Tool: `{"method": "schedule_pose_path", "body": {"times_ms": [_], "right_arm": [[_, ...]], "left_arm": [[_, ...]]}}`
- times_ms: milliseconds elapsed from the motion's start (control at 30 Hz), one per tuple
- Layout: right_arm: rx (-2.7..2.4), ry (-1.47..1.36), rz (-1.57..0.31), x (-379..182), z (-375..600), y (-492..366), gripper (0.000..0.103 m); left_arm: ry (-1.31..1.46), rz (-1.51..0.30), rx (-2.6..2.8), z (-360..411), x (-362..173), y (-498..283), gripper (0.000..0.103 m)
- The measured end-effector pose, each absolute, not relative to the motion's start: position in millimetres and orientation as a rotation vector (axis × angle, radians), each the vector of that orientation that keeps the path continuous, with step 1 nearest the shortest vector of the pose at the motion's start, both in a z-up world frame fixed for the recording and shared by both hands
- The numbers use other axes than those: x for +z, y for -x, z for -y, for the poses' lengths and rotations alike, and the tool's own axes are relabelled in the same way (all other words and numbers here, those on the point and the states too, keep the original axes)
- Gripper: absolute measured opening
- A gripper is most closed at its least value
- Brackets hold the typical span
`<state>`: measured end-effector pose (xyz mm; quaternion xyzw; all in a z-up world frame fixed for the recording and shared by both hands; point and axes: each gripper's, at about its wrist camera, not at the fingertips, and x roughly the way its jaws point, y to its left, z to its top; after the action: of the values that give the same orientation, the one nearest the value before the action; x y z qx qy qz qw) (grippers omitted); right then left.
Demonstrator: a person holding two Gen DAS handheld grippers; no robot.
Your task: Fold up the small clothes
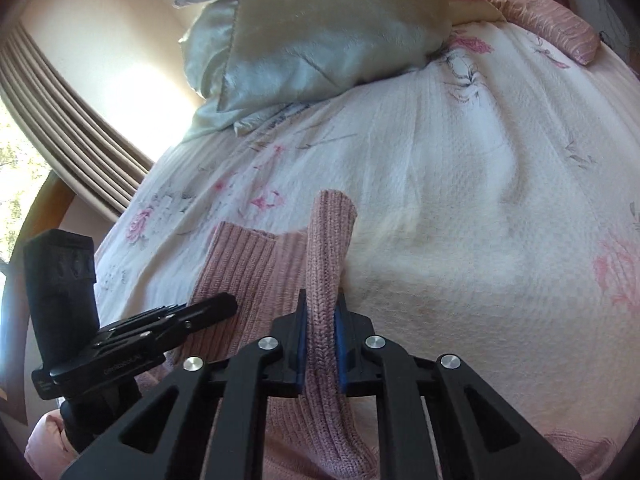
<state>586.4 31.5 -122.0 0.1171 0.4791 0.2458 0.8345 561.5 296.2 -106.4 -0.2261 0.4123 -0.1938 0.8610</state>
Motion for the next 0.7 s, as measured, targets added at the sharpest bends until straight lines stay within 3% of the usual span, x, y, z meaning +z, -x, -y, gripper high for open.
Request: {"method": "schedule_pose_path", "body": {"times_ms": [367,567,700], "right_arm": [[0.767,-0.113,-0.746,-41.9,-17.5,-438.3,0.011],[0.776,-0.015,-0.78,-61.6,-7.6,-366.5,0.011],[0.759,0.059,-0.883,-100.8,-0.7,-329.0,0.017]], "left_arm": [[0.333,-0.602,-0.57,-304.4,-43.7,-404.0,0.007],[0.251,-0.631,-0.591,-300.4,-70.9,-336.9,0.011],[0.168,-0.722,-0.578,-299.8,-106.6,-304.7,0.025]]}}
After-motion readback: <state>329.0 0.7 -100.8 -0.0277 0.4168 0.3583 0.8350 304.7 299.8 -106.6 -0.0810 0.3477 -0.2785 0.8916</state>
